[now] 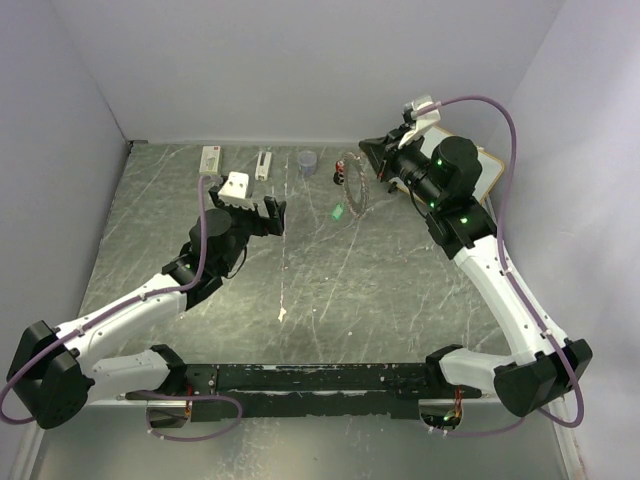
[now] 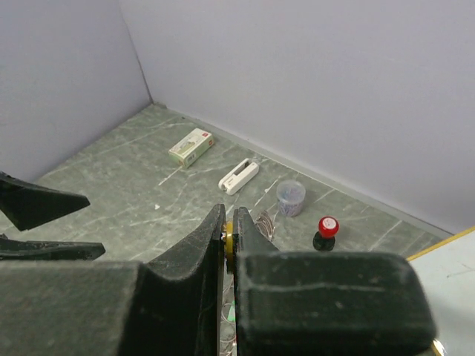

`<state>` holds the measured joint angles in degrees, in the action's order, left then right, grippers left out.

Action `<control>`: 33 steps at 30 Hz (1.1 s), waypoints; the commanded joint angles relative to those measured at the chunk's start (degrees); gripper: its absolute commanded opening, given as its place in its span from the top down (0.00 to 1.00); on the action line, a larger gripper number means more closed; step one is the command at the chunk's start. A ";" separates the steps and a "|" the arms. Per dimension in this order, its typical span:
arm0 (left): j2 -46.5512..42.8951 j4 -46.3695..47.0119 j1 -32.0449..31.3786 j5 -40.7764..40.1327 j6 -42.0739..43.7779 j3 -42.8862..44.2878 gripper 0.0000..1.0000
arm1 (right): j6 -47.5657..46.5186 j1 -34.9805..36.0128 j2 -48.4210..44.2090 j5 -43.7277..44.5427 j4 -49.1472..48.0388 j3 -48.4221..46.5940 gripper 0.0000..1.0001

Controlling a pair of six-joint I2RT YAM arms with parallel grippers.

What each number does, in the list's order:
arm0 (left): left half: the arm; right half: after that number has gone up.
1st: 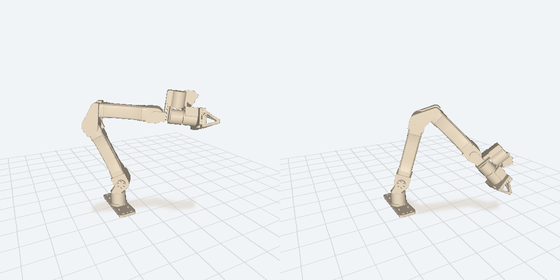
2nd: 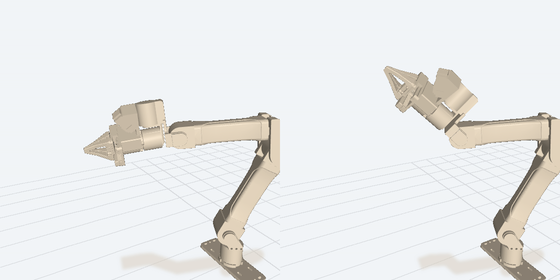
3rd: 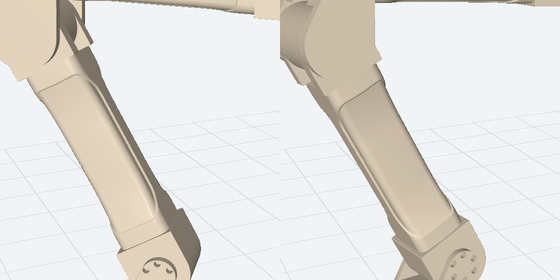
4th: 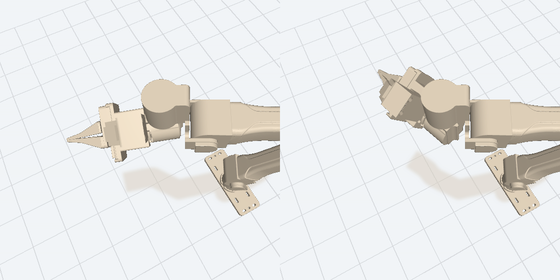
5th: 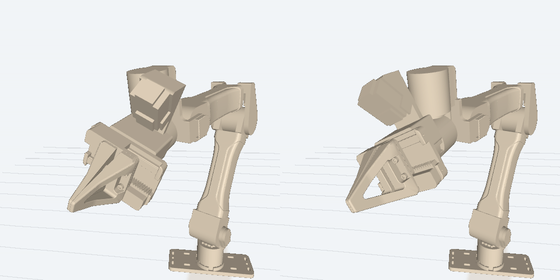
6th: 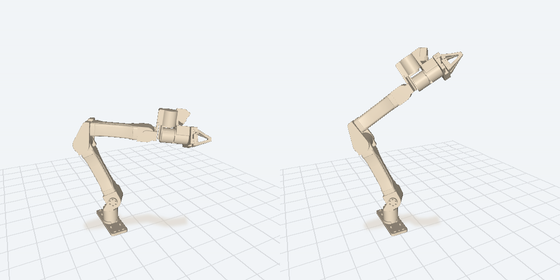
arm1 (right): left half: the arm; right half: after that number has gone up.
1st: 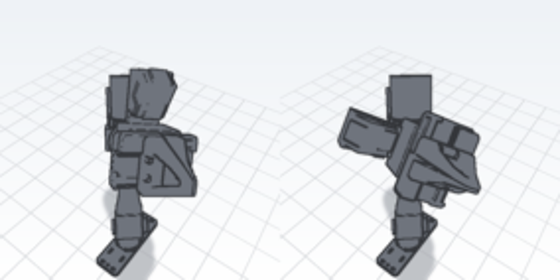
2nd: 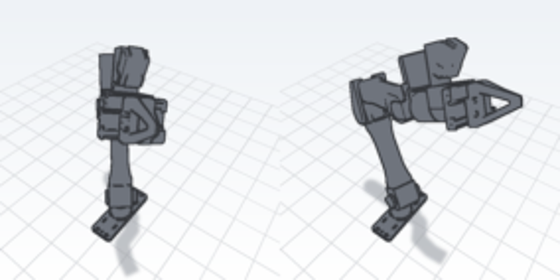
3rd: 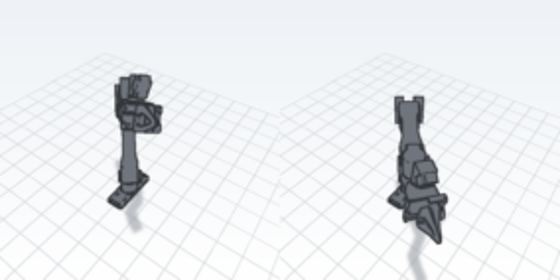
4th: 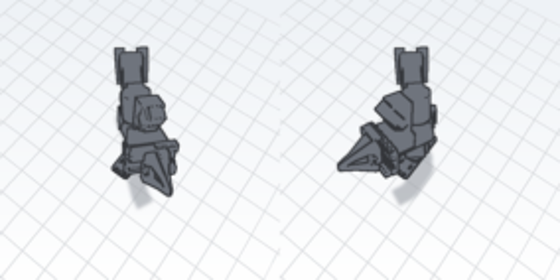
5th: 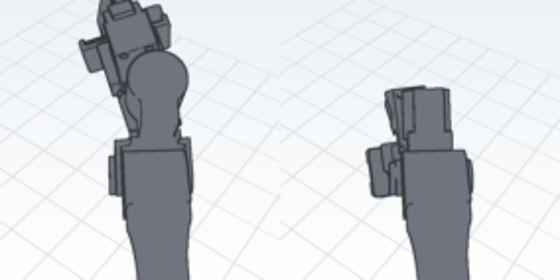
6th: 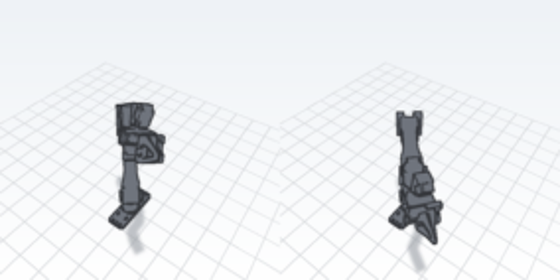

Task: Put the keys on the keyring

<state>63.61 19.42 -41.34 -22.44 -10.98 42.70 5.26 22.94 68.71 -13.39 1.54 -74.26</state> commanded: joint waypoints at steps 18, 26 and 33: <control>-0.71 0.04 -0.03 -1.14 -0.43 1.75 0.00 | -0.69 -0.06 -2.23 -0.43 1.79 -2.82 1.00; 0.74 -1.40 -0.03 -2.19 -1.05 2.96 0.00 | -0.73 -0.07 -2.25 -0.27 1.80 -2.76 1.00; -0.93 0.37 -0.05 -1.23 0.17 1.55 0.00 | -0.21 -0.04 -1.68 0.10 1.58 -2.73 1.00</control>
<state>64.18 17.76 -41.34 -23.86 -11.57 43.66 5.10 22.94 67.68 -13.89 5.06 -75.13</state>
